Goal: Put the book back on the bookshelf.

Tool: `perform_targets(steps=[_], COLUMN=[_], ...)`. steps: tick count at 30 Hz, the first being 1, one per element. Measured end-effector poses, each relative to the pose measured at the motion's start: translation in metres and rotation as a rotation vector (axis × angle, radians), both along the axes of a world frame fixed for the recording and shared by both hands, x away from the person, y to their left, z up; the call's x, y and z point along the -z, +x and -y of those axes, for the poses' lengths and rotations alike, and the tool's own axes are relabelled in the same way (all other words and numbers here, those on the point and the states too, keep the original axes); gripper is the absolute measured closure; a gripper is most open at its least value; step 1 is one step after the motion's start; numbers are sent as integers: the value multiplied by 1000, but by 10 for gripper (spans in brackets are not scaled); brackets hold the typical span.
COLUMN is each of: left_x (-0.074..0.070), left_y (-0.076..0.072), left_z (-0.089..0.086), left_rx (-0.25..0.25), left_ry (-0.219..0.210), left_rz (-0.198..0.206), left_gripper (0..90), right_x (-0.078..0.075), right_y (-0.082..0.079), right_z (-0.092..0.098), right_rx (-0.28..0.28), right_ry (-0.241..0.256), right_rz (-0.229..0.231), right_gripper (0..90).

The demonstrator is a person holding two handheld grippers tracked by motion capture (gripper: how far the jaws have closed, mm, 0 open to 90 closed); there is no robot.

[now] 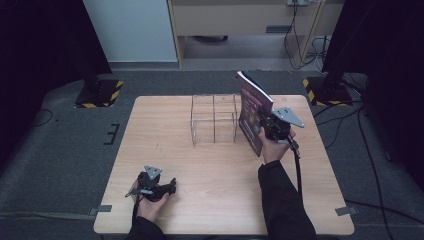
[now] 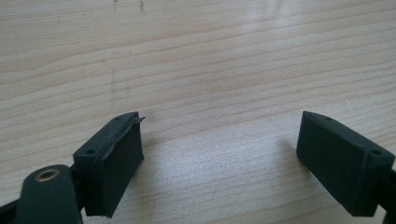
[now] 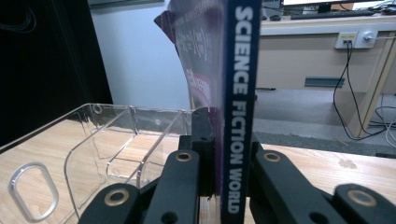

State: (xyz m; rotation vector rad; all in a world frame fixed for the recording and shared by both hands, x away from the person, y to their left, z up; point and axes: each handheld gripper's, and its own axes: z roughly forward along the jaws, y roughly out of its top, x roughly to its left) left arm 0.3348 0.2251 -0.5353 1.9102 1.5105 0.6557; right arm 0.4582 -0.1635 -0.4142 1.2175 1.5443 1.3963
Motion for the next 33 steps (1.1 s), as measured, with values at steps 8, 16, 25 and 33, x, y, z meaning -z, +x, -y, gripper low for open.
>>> perform_targets(steps=[8,16,25,33], left_x=[0,0,0,0], left_y=[0,0,0,0], left_z=[0,0,0,0], left_rx=[0,0,1,1], left_ry=[0,1,0,0], left_rz=[0,0,0,0], left_gripper=[135,135,134,134], right_x=[1,-16,-11,-2], right_y=[-5,1,7,10], right_z=[8,8,3,-1], right_rx=[-27,-39,12,27], right_ry=[8,-8,17,44], right_rz=[-39,-92,-14,42], right_gripper=[811,827,842,842])
